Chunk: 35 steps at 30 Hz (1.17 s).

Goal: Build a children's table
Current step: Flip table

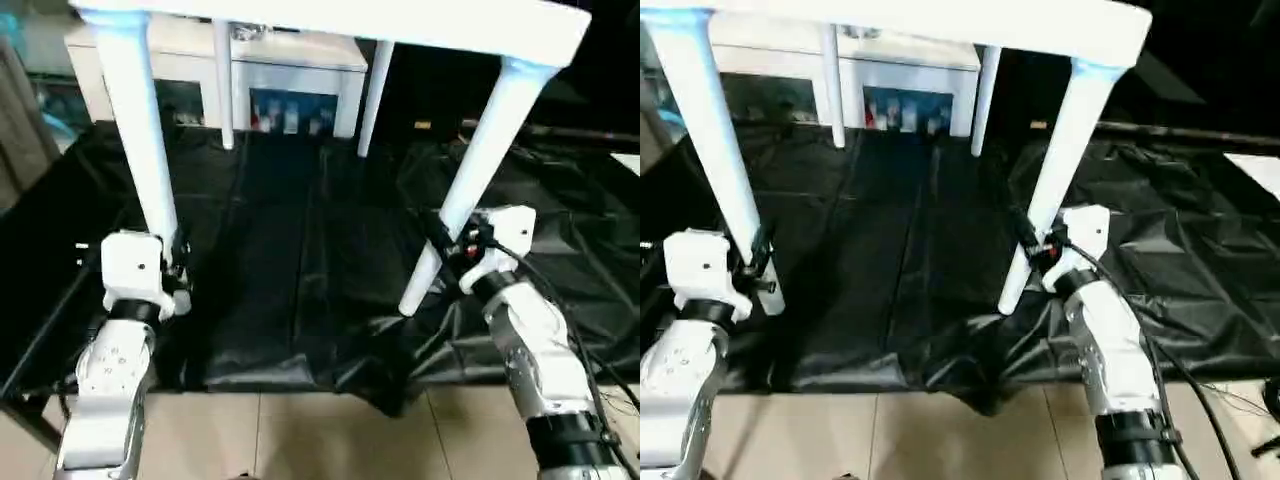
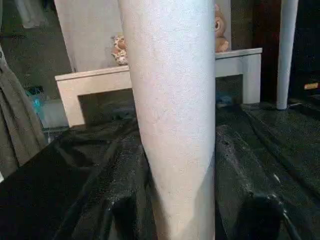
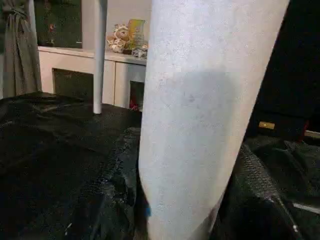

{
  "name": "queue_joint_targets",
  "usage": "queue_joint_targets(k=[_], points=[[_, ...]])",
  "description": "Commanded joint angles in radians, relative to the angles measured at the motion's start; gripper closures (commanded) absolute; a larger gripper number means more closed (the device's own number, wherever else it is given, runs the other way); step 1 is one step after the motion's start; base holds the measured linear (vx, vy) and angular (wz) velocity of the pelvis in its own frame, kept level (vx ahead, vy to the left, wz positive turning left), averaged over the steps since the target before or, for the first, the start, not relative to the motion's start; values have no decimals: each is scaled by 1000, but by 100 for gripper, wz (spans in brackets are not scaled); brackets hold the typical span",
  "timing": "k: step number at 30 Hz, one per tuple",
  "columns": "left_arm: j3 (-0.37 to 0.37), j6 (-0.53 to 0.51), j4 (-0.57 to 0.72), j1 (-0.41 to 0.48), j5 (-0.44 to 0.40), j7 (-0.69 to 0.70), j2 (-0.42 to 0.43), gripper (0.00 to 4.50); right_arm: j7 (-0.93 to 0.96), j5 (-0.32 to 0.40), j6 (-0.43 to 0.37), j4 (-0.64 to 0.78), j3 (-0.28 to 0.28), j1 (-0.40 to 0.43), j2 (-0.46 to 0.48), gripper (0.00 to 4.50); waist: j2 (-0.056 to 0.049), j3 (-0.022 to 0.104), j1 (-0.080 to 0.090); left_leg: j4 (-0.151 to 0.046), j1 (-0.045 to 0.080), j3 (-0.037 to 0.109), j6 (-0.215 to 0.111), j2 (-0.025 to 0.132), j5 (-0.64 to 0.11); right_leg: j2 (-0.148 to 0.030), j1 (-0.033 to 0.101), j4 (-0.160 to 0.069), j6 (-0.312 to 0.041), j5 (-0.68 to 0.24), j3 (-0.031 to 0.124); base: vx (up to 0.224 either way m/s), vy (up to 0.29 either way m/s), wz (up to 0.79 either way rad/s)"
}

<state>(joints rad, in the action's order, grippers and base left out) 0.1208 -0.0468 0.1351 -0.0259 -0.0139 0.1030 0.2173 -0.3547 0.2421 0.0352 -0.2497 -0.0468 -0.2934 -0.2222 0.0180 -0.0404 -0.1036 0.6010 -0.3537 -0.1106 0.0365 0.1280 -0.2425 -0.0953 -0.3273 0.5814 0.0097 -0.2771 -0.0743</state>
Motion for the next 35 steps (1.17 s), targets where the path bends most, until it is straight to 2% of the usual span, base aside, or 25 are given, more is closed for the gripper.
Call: queue_joint_targets(k=[1, 2, 3, 4, 5, 6, 7, 8, 9, 10, 11, 12, 13, 14, 15, 16, 17, 18, 19, 21, 22, 25, 27, 30, 35], points=[[-36, 0, 40, 5, 17, 55, 7, 226, 13, -50, -37, -94, -5, 36, -26, 228, -31, 16, 12, -121, 30, 46, 112, 85, -673, -71, -12, -108, -27, -546, 27, 0, 0, 0], [-36, -1, 44, 12, 22, 57, 9, 209, 17, -52, -30, -103, -6, 34, -29, 211, -33, 16, 10, -137, 24, 46, 121, 91, -715, -59, -8, -95, -35, -461, 26, 0, 0, 0], [-35, 0, 45, 17, 22, 56, 10, 209, 18, -53, -26, -108, -6, 33, -30, 211, -31, 12, 10, -144, 22, 43, 123, 92, -736, -54, -11, -92, -37, -446, 25, 0, 0, 0], [-32, -1, 49, 23, 33, 61, 8, 204, 17, -52, -21, -114, -8, 32, -32, 206, -34, 9, 7, -149, 26, 36, 128, 91, -769, -47, -17, -89, -39, -450, 23, 0, 0, 0], [-29, -1, 51, 29, 40, 63, 6, 192, 15, -51, -16, -120, -9, 33, -33, 195, -30, 9, 5, -148, 32, 28, 127, 90, -781, -49, -23, -92, -44, -480, 24, 0, 0, 0], [-23, 0, 54, 38, 47, 66, 7, 177, 12, -46, -8, -130, -14, 32, -32, 180, -27, 5, 4, -149, 33, 22, 122, 87, -780, -48, -24, -99, -40, -527, 14, 0, 0, 0], [-16, 4, 54, 51, 53, 68, 10, 166, 10, -40, 0, -136, -18, 34, -30, 169, -35, 2, 5, -160, 24, 18, 122, 88, -794, -40, -19, -93, -38, -538, 1, -54, 1, 0], [-11, 7, 54, 58, 53, 68, 13, 161, 9, -36, 3, -136, -21, 35, -27, 165, -41, 2, 5, -181, 4, 12, 125, 91, -818, -26, -1, -72, -39, -518, -14, -114, 9, -6], [5, 15, 55, 85, 63, 76, 21, 156, -3, -17, 7, -119, -28, 47, -17, 160, -46, 23, -68, -251, -97, -34, 114, 100, -806, 7, 76, 132, -50, -220, 5, -114, 9, -6], [9, 17, 56, 91, 65, 77, 23, 156, -3, -15, 9, -113, -28, 51, -15, 160, -16, 24, -58, -234, -55, -58, 79, 94, -683, -3, 29, 98, -28, -242, 47, -91, -40, 10], [13, 20, 57, 97, 66, 79, 24, 147, -2, -14, 10, -107, -28, 55, -13, 150, 23, 23, -40, -157, 16, -50, 78, 78, -549, -46, -45, 8, -7, -443, 83, -9, -126, 23], [19, 23, 58, 105, 69, 81, 27, 147, -8, -7, 10, -97, -28, 62, -10, 150, 39, 10, -30, 52, 72, -18, 4, 25, -129, -140, -123, -164, -11, -839, 133, -9, -126, 23], [29, 29, 60, 122, 76, 86, 30, 123, -12, -4, 19, -79, -25, 76, -4, 126, 9, 4, -36, 34, -13, 23, -25, 30, 38, -156, -36, -137, -68, -798, 149, 19, -94, -8], [36, 34, 62, 133, 80, 90, 32, 123, -9, -8, 26, -69, -22, 86, -2, 126, -30, 12, -54, -60, 2, 24, 32, 80, -91, -93, -35, -87, -96, -599, 92, 0, 0, 0], [44, 37, 67, 150, 85, 93, 33, 116, -15, -9, 30, -53, -17, 102, 2, 119, -22, 18, -34, -90, 18, 7, 52, 89, -333, -29, -61, -48, -101, -419, 70, 0, 0, 0], [56, 48, 74, 188, 90, 98, 37, 111, -12, -31, 58, -16, -2, 141, 1, 106, -38, 18, -32, -101, 20, -1, 71, 97, -435, -23, -65, -49, -120, -297, 77, -13, -27, 19], [57, 51, 75, 195, 90, 99, 37, 101, -11, -37, 64, -9, 0, 148, 1, 94, -38, 18, -32, -101, 20, -1, 71, 97, -435, -23, -65, -49, -120, -297, 77, 0, 0, 0], [63, 62, 84, 220, 97, 104, 35, 101, -10, -41, 77, 24, 5, 178, 1, 94, -35, 16, -24, -111, 6, -3, 70, 96, -461, -27, -49, -51, -120, -254, 76, 0, 0, 0], [69, 57, 108, 252, 122, 113, 26, 79, -10, -33, 82, 80, 5, 219, 5, 84, -28, 23, -25, -114, -11, -7, 48, 96, -385, -31, -32, -50, -103, -194, 75, 0, 0, 0], [73, 38, 146, 286, 154, 120, 15, 75, -6, -18, 70, 150, -1, 267, 13, 84, -28, 25, -26, -114, -9, -12, 39, 100, -369, -32, -36, -55, -99, -200, 76, 28, 9, -4], [68, 10, 187, 316, 172, 126, 11, 75, 25, -4, 28, 232, -13, 314, 24, 84, -24, 22, -25, -114, -12, -16, 39, 99, -376, -33, -40, -60, -96, -232, 78, 51, 2, -4], [61, -16, 211, 330, 181, 131, 11, 75, 64, -7, -15, 284, -22, 341, 31, 84, -20, 21, -23, -113, -15, -20, 39, 96, -358, -33, -42, -63, -82, -250, 81, 55, -14, -2], [42, -90, 232, 329, 172, 117, 7, 75, 112, -7, -91, 351, -33, 371, 40, 84, -19, 27, -21, -107, -13, -26, 38, 93, -296, -31, -42, -59, -72, -201, 83, 50, -24, 0], [27, -142, 251, 327, 173, 104, 3, 75, 114, 2, -146, 421, -19, 400, 29, 84, -15, 33, -16, -99, -20, -29, 27, 88, -189, -26, -31, -48, -69, -66, 80, 55, -14, 1], [20, -96, 266, 326, 126, 74, -10, 75, 115, 24, -204, 468, -16, 422, 32, 84, -12, 37, -6, -91, -22, -27, 11, 87, -110, -22, -21, -35, -81, 77, 75, 10, -1, 0]])
